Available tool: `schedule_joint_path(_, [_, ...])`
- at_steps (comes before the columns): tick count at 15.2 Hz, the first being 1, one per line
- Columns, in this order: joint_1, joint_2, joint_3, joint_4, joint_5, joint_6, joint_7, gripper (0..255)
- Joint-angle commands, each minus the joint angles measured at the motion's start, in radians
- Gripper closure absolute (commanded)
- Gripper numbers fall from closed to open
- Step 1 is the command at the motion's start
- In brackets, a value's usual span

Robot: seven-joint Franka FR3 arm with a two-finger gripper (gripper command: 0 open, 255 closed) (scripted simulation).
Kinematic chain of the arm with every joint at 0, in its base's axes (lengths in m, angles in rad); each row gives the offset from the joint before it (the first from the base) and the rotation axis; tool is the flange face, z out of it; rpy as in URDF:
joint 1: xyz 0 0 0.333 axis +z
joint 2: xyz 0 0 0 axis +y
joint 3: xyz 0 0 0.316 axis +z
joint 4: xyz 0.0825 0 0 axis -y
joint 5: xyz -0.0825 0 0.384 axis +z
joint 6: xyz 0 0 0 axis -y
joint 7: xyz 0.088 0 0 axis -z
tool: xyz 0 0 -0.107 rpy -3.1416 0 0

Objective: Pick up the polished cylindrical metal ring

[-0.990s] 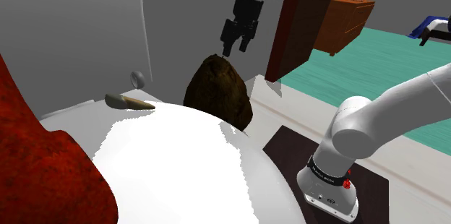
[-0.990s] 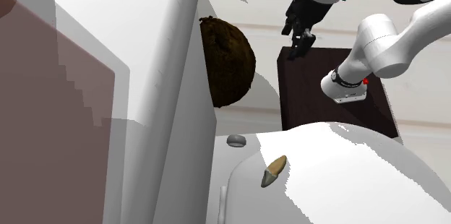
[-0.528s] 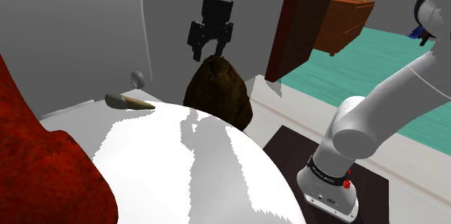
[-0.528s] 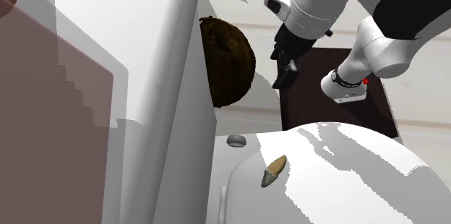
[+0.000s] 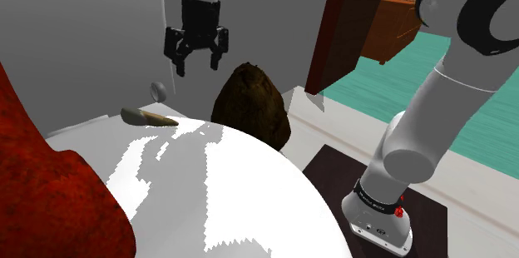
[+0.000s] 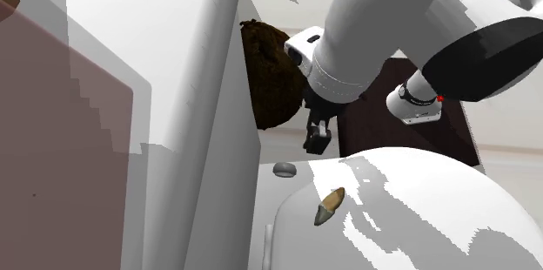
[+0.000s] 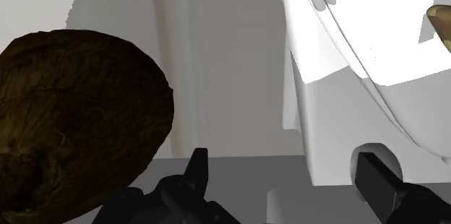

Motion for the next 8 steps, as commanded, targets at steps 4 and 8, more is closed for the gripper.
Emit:
schedule_joint_path(4, [0.062,0.235,0.062,0.243,-0.12,-0.048,0.161,0])
schedule_joint_path(8, [0.116,0.358,0.071,0.373,-0.184,-0.078,0.228,0])
